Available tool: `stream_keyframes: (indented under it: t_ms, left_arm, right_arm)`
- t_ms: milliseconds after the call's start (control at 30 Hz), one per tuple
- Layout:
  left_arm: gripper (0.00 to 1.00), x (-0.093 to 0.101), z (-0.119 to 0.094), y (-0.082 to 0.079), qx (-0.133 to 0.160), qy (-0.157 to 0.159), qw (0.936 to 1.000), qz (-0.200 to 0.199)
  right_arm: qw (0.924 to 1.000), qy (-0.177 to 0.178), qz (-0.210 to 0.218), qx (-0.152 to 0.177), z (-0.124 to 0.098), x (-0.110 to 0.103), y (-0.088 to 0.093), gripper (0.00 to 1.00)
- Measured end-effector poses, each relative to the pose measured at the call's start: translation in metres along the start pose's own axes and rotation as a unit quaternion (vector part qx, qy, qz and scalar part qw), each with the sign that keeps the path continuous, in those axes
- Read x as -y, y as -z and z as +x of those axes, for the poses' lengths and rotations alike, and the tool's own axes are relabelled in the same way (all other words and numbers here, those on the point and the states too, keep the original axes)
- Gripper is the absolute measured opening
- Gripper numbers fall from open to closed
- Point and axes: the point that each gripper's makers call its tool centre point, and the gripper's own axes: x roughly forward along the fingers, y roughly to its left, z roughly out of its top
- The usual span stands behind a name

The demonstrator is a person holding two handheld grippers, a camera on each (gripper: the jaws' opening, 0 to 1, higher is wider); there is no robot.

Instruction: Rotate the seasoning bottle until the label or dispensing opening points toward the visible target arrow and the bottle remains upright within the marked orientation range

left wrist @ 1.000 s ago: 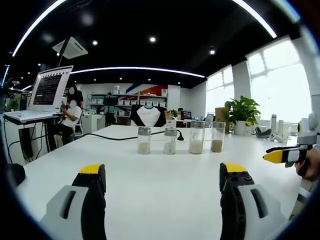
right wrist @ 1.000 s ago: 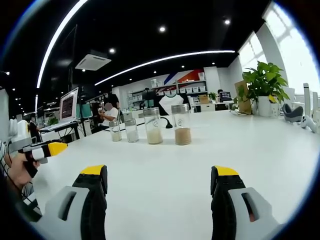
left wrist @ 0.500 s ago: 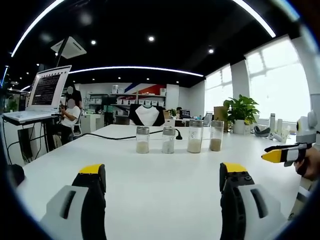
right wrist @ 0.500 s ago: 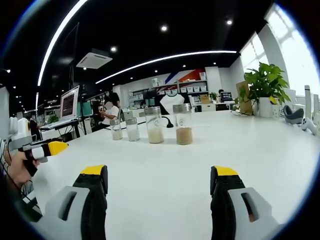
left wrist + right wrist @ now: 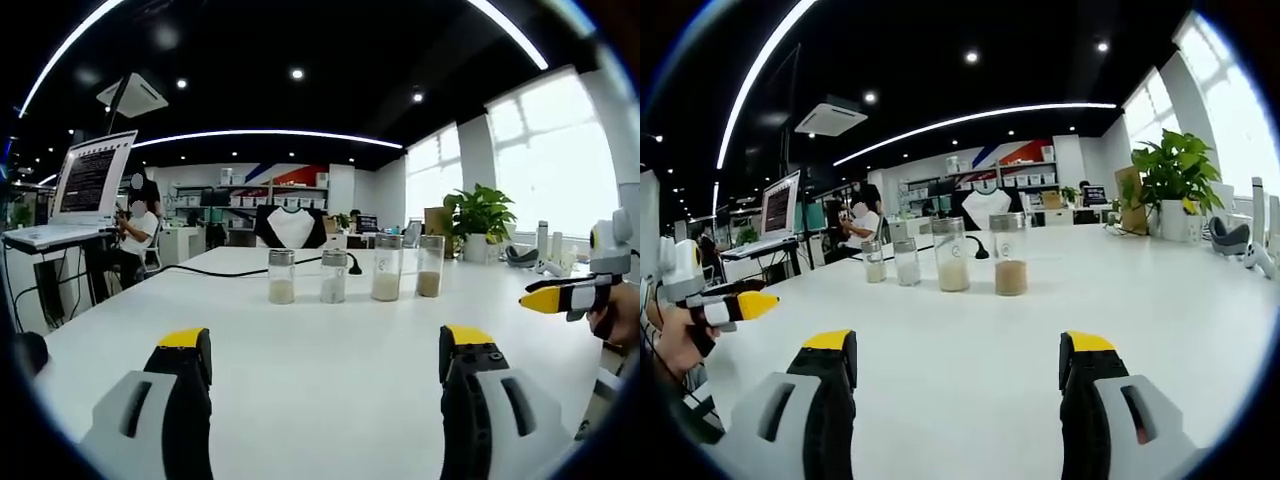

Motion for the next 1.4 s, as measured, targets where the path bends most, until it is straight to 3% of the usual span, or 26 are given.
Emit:
stream_keyframes:
  t_ms: [633,1067,1400]
  left_arm:
    - [1.00,0.000,-0.001,0.001,-0.001,0.002,0.9999,-0.010]
    - [1.00,0.001,0.000,0.002,0.000,0.005,0.9999,-0.013]
    - [1.00,0.003,0.001,0.005,-0.005,0.008,0.9998,-0.017]
  right_arm:
    - [0.9996,-0.025,-0.013,0.003,0.030,-0.011,-0.008,0.84]
    - [0.9989,-0.035,-0.021,0.026,0.053,-0.015,-0.035,0.83]
    - [0.9973,-0.060,-0.040,0.015,0.081,-0.023,-0.043,0.81]
